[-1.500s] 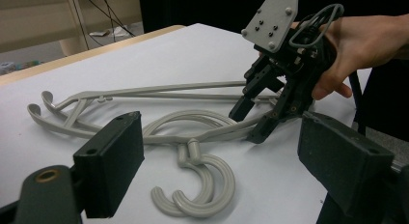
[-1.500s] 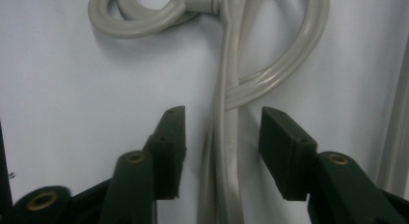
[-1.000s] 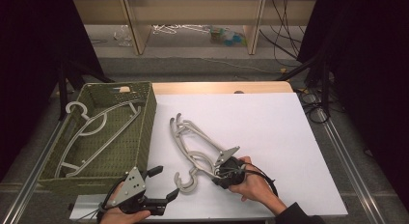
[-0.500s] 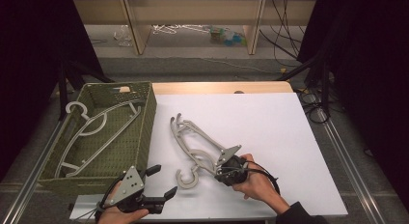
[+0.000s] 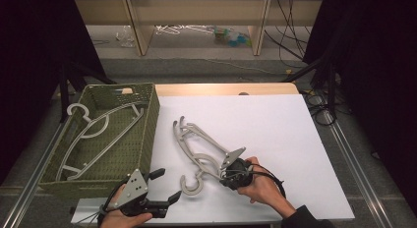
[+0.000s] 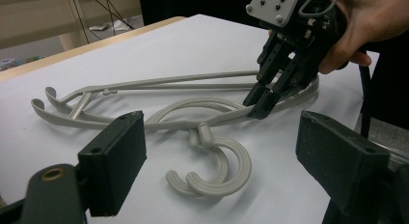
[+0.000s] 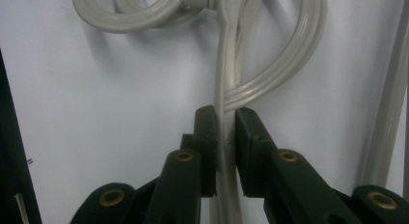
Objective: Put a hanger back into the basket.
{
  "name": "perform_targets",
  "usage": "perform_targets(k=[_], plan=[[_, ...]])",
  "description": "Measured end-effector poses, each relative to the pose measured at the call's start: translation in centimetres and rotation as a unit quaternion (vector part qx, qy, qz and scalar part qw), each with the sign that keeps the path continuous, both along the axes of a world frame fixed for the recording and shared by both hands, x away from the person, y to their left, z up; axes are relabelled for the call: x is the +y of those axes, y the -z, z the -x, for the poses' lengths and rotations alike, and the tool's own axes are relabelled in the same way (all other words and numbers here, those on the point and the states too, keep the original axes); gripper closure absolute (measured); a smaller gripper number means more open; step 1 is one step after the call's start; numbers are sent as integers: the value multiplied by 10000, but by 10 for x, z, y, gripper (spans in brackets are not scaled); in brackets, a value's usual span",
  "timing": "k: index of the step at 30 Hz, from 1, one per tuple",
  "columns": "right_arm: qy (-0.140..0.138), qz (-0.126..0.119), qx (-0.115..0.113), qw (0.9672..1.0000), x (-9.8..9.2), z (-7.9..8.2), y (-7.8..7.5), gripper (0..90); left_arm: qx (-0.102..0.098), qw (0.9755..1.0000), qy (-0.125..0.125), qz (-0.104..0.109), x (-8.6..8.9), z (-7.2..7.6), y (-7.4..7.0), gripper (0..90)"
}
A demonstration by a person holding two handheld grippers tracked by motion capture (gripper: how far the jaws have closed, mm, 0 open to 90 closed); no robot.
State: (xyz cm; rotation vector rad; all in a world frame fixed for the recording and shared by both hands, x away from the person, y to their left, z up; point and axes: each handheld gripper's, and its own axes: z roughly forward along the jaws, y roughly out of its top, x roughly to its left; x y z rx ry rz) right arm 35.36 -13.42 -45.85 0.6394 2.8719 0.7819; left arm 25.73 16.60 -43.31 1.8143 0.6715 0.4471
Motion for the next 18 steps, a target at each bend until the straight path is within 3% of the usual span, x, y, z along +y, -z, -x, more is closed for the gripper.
perform_targets(k=[13,14,18], plan=[[-222,89,-169,9996,-2,4,-19,820,-16,10000,-15,50,-1,-3,-1,184],[-253,99,-150,9995,-3,4,-21,820,-82,9999,-30,-73,0,-3,-2,190],[-364,63,-175,9992,-9,5,-26,821,-206,9996,-37,-201,-3,-4,-2,203]])
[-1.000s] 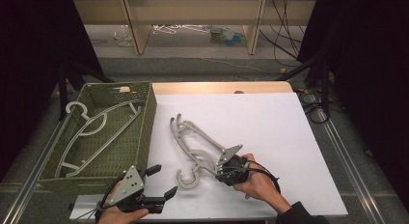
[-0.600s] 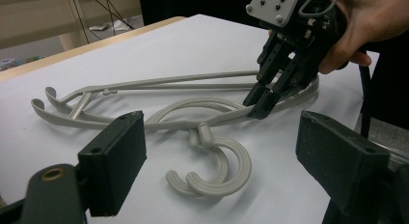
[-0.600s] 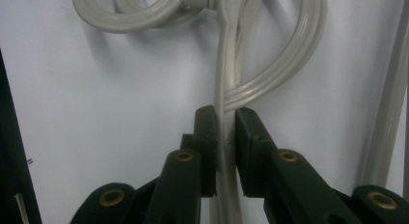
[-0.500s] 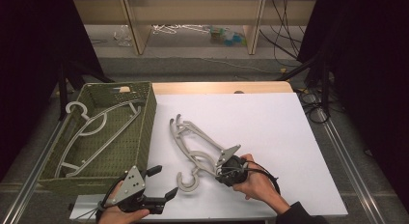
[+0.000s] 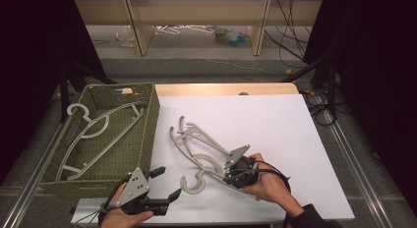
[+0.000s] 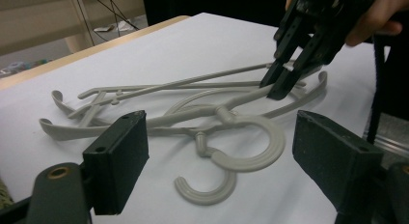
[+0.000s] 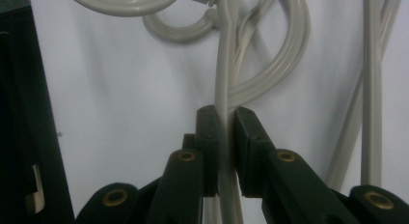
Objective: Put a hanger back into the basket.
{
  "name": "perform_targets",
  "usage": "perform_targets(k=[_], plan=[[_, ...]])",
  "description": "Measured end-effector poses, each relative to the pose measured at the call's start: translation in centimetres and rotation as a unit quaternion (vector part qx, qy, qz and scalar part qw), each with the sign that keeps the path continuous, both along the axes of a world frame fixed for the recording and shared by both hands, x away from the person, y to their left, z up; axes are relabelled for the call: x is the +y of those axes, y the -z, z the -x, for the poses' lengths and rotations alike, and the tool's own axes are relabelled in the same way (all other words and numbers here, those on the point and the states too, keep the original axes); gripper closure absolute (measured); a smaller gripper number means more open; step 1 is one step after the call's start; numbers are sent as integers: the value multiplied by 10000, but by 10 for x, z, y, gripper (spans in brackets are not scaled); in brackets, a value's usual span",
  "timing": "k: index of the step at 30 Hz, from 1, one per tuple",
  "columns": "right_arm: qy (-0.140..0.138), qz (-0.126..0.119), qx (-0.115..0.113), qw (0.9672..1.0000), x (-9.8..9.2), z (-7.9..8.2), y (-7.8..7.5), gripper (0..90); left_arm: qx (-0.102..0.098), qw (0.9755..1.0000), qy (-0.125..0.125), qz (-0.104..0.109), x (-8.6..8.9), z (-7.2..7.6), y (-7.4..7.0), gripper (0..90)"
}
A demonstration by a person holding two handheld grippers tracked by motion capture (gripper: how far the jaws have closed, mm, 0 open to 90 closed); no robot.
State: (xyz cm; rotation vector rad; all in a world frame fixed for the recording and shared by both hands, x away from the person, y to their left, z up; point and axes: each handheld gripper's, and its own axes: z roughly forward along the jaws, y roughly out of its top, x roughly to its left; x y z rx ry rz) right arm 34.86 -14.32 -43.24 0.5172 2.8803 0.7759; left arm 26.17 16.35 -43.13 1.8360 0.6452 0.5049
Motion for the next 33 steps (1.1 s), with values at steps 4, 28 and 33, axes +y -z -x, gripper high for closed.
perform_targets(k=[4,28,33], plan=[[-265,-59,-12,9996,-13,2,-9,821,-61,9994,-16,-353,-9,-6,0,238],[-992,-131,112,9949,-30,24,-39,824,-178,9760,1017,-1919,-60,-47,15,451],[-1079,-187,114,9939,-29,25,-41,824,-275,9660,1436,-2132,-73,-50,17,589]])
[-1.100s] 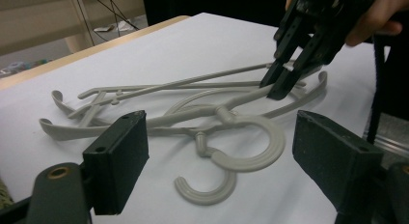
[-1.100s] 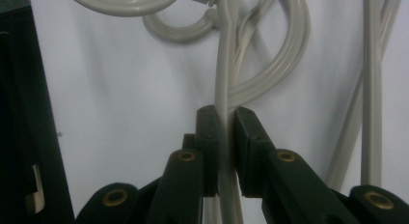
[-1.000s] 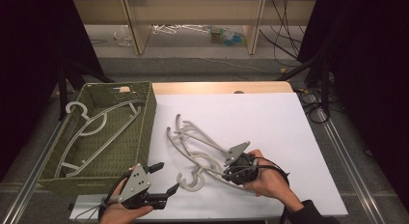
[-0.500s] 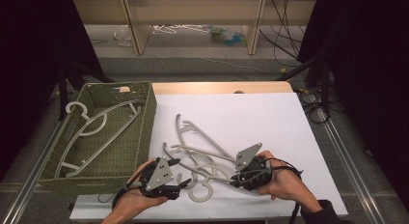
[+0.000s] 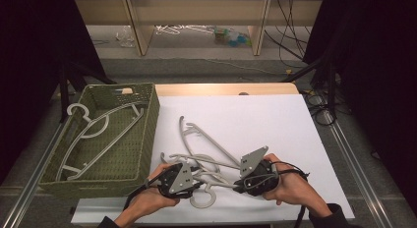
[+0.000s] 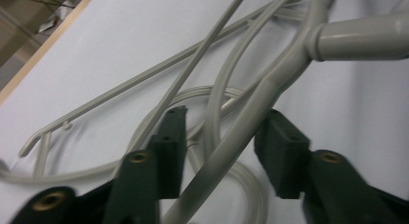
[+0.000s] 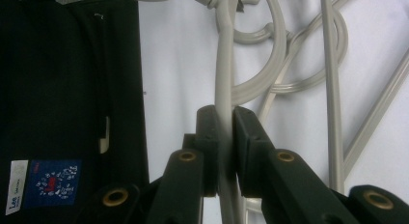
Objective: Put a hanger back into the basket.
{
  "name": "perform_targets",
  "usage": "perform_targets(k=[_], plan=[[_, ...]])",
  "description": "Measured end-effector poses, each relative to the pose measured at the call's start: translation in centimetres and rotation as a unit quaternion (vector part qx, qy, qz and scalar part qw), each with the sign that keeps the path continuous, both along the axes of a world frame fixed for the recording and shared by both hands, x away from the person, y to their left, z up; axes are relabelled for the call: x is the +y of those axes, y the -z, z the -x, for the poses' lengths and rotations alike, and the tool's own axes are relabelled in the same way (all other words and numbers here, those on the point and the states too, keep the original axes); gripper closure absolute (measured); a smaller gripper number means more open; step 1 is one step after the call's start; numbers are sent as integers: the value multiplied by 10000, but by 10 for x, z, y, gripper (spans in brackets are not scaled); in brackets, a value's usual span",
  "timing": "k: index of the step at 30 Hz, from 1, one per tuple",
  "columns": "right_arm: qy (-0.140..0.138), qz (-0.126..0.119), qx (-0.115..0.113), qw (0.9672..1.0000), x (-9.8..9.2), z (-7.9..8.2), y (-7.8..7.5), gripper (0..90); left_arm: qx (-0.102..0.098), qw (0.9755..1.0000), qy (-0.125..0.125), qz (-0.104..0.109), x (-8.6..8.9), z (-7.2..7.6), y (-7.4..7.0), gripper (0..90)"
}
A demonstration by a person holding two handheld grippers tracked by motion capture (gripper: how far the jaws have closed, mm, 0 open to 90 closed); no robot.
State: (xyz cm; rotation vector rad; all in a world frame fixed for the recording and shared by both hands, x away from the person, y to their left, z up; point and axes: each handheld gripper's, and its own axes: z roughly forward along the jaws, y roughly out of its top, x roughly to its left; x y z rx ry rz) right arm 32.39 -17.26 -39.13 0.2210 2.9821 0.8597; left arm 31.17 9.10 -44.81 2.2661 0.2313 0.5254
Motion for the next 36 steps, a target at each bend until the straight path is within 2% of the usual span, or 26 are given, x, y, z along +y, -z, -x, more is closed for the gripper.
perform_targets(k=[2,3,4,11,13,16,18,19,21,23,25,26,27,28,29,30,31,33,35,36], plan=[[-9,-3,3,10000,0,0,0,823,-8,10000,77,-47,-2,0,-1,635],[-18,22,-11,10000,0,0,0,823,-56,9997,163,-155,-3,-1,-2,650],[-29,-3,-26,10000,-1,-1,1,823,-146,9988,365,-308,-5,0,-4,659],[9,-211,-79,9997,-6,-3,-3,801,-305,9975,407,-484,-5,5,-14,710],[4,-278,-122,9995,-8,-3,-4,793,-291,9969,482,-548,-6,7,-20,719],[36,-306,-123,9994,-9,-4,-5,776,-271,9972,466,-527,-6,11,-24,731],[129,-351,-201,9991,-10,-6,-5,752,-211,9974,479,-499,-6,12,-28,750],[252,-362,-225,9988,-11,-7,-6,741,-103,9976,501,-464,-6,13,-31,771],[323,-357,-250,9985,-12,-7,-6,727,67,9983,518,-269,-6,14,-35,780],[382,-426,-269,9980,-13,-9,-7,717,86,9984,455,-329,-7,17,-38,785],[389,-421,-296,9979,-13,-9,-7,712,338,9984,380,-246,-6,16,-39,785],[448,-442,-320,9975,-13,-9,-7,697,395,9986,309,-182,-5,15,-40,786],[626,-600,-315,9957,-13,-10,-9,659,503,9983,253,-123,-4,15,-40,788],[688,-647,-342,9949,-13,-11,-9,640,635,9978,191,-15,-2,13,-42,788],[725,-686,-310,9945,-13,-11,-11,601,689,9975,128,35,0,12,-43,788],[725,-686,-310,9945,-13,-11,-11,601,689,9975,128,35,0,12,-43,788],[968,-828,-404,9910,-14,-10,-14,533,797,9967,-56,142,5,10,-45,789],[1153,-1022,-543,9866,-15,-10,-20,490,867,9957,-205,258,11,8,-47,789],[1335,-1319,-636,9802,-17,-9,-26,443,955,9942,-339,348,16,5,-50,789],[1335,-1319,-636,9802,-17,-9,-26,443,955,9942,-339,348,16,5,-50,789]])
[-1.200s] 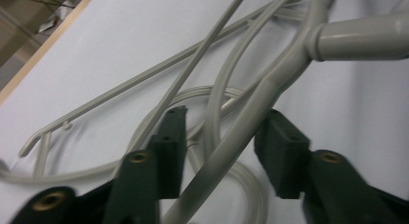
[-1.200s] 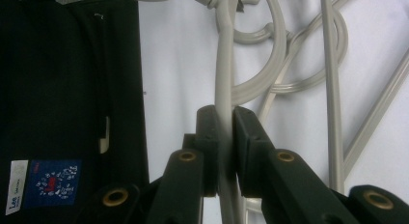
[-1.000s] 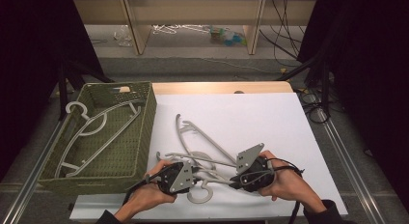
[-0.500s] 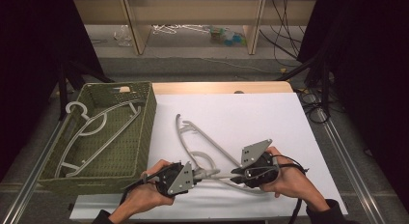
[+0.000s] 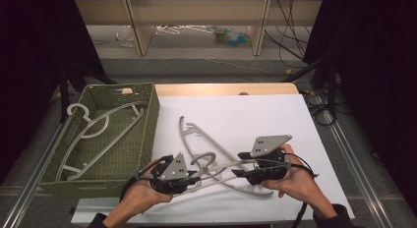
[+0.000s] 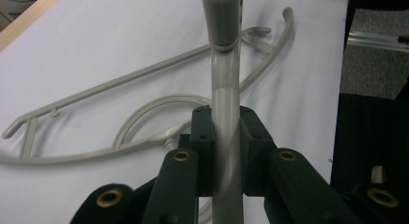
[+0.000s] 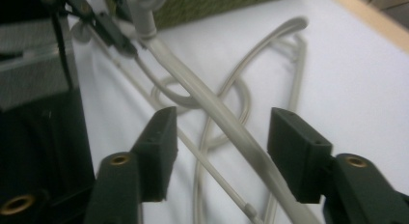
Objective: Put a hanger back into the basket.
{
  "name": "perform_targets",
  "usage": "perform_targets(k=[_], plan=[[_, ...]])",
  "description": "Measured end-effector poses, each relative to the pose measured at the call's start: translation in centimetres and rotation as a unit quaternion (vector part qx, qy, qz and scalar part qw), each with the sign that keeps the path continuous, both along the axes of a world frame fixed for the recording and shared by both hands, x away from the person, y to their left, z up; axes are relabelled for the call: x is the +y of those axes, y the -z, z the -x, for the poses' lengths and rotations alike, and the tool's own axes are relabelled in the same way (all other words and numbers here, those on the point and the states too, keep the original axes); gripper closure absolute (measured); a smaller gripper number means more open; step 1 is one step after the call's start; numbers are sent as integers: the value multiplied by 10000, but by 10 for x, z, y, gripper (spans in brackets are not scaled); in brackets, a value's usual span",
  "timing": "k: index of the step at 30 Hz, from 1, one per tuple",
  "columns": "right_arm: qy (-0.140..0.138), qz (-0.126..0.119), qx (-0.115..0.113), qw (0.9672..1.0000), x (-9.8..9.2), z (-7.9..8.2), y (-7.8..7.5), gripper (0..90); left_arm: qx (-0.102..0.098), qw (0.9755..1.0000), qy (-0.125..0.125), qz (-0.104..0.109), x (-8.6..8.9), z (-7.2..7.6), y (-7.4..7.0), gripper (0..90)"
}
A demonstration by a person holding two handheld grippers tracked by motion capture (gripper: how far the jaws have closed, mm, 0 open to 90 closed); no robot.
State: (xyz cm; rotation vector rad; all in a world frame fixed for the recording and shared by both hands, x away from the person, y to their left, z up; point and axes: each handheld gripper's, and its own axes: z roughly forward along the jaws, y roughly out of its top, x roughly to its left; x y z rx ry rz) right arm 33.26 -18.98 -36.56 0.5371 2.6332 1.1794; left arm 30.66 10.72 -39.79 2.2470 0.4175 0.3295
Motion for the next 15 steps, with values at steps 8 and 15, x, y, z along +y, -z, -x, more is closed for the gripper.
perform_targets(k=[8,15], plan=[[432,-641,-166,9969,-13,2,-8,367,164,9992,-326,190,15,-5,-11,789],[428,-668,-269,9965,-9,18,3,355,217,9972,-545,469,24,-8,-22,789]])
